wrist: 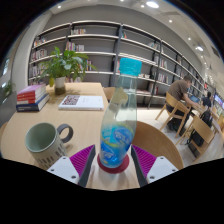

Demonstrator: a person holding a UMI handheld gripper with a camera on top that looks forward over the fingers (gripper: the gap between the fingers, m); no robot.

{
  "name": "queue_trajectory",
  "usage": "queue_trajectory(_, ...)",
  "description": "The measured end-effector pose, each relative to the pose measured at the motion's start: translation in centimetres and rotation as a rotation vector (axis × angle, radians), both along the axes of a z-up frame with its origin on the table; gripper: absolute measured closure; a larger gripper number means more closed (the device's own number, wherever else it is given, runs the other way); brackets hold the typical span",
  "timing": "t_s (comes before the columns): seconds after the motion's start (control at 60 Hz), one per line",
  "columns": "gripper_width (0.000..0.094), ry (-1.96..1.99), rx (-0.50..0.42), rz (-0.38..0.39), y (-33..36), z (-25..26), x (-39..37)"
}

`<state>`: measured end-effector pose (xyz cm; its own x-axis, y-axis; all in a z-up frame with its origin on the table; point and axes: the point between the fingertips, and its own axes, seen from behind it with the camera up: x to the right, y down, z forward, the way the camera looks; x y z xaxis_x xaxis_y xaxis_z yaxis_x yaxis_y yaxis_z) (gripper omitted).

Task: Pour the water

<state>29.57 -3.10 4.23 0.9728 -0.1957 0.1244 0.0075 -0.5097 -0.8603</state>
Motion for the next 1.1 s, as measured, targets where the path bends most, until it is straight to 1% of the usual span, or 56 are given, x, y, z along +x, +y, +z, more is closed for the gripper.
queue_trajectory(0.2, 0.0224, 0.008, -0.148, -0.002, -8.7, -2.3, -3.7)
queue_trajectory(0.35, 0.0223, 0.063, -0.190, 0.043, -14.3, -1.4, -11.0)
queue_trajectory(0.417, 0.0220, 0.086, -0.183, 0.069, -16.5, -0.1, -14.8)
queue_trajectory(0.483, 0.0222, 0.104, -0.169, 0.091, -17.2, 2.1, -18.0)
queue_trajectory(0.567, 0.0221, 0.121, -0.132, 0.114, -18.4, 4.8, -22.3)
queue_trajectory(0.633, 0.0222, 0.126, -0.097, 0.122, -18.1, 7.3, -24.5)
queue_trajectory(0.717, 0.0220, 0.143, -0.061, 0.136, -19.5, 10.4, -27.5)
queue_trajectory(0.767, 0.0222, 0.152, -0.037, 0.145, -19.0, 11.5, -28.7)
queue_trajectory(0.917, 0.0223, 0.162, 0.010, 0.162, -21.2, 15.4, -32.0)
queue_trajectory(0.933, 0.0223, 0.165, 0.015, 0.163, -20.7, 15.0, -31.9)
queue_trajectory(1.0, 0.0225, 0.156, 0.019, 0.169, -21.9, 16.4, -32.9)
queue_trajectory(1.1, 0.0225, 0.155, 0.024, 0.177, -22.6, 16.9, -33.8)
